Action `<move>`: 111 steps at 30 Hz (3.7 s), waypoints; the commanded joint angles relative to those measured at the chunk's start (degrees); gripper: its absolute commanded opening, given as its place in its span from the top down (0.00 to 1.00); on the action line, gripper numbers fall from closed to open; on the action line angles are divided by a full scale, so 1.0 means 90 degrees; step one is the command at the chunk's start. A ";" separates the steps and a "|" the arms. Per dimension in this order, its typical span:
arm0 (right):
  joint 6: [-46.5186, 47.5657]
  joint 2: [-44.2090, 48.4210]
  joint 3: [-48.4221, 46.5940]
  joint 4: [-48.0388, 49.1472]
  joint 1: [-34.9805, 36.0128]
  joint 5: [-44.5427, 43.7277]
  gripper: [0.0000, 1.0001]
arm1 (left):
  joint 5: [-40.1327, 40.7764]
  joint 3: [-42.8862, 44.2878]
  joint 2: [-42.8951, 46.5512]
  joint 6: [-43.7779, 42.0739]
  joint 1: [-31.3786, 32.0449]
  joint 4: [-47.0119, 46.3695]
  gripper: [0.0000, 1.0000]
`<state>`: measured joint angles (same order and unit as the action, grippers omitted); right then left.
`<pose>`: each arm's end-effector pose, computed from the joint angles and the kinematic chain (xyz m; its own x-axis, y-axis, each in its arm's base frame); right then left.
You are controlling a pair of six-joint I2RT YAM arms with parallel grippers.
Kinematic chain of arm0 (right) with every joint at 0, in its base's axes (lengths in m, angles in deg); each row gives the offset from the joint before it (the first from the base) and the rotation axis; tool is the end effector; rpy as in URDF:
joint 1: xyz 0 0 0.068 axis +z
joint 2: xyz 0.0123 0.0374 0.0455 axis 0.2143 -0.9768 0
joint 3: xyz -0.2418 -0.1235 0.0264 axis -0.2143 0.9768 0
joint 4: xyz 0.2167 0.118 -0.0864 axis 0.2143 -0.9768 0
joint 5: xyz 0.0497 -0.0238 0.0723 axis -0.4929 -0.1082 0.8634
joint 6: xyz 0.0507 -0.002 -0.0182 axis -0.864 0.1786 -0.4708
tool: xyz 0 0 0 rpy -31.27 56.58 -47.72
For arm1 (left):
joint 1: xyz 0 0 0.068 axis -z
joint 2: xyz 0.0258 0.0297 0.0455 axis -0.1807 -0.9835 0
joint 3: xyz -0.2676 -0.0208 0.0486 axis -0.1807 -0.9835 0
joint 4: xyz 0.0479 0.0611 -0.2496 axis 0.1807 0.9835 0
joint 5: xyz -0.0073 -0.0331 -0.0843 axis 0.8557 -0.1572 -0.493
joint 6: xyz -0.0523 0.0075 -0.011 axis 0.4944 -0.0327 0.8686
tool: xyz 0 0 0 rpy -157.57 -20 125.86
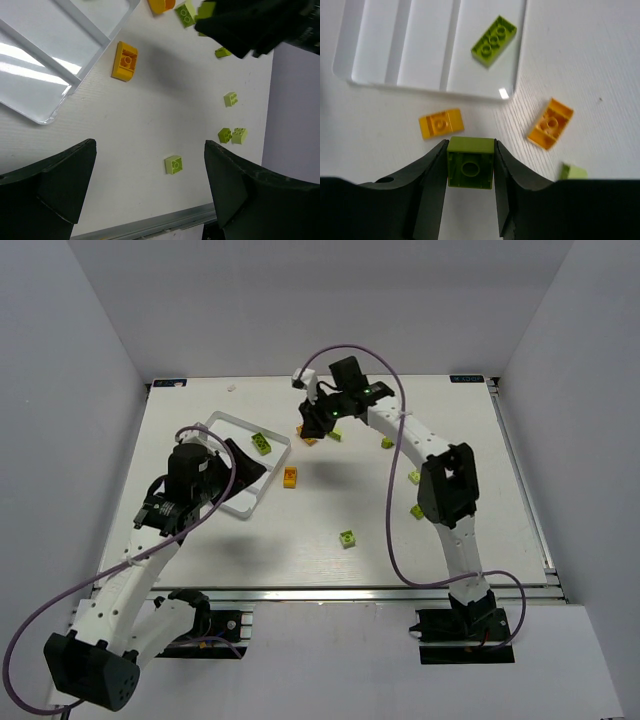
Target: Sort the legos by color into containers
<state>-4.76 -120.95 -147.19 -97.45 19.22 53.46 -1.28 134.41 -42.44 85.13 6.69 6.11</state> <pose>0.4220 0.2819 0.2843 -0.1559 -0.5308 -0.8330 -0.9521 0.3053 -0.0164 0.1909 -0.0618 0.3084 -0.6277 -0.5384 -0.5622 -0.1178 0.7796 -0.6151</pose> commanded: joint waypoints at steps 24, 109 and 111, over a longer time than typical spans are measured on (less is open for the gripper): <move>-0.1983 -0.1802 -0.0813 0.3297 0.1177 -0.1078 0.39 | -0.0216 0.0096 0.0349 0.0345 0.0033 0.0415 0.02; -0.3196 -0.0202 0.1372 0.0374 -0.1909 -0.3668 0.88 | -0.0968 -0.0343 -0.1302 0.0481 0.0775 -0.1617 0.11; -0.2688 0.0188 0.1685 0.0581 -0.1860 -0.3239 0.94 | -0.0968 -0.0421 -0.1214 0.0520 0.0775 -0.1627 0.11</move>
<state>-35.25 -125.50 -134.95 -98.43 2.02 20.67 -10.72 131.57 -55.95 89.35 13.40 -8.82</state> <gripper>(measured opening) 0.373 0.891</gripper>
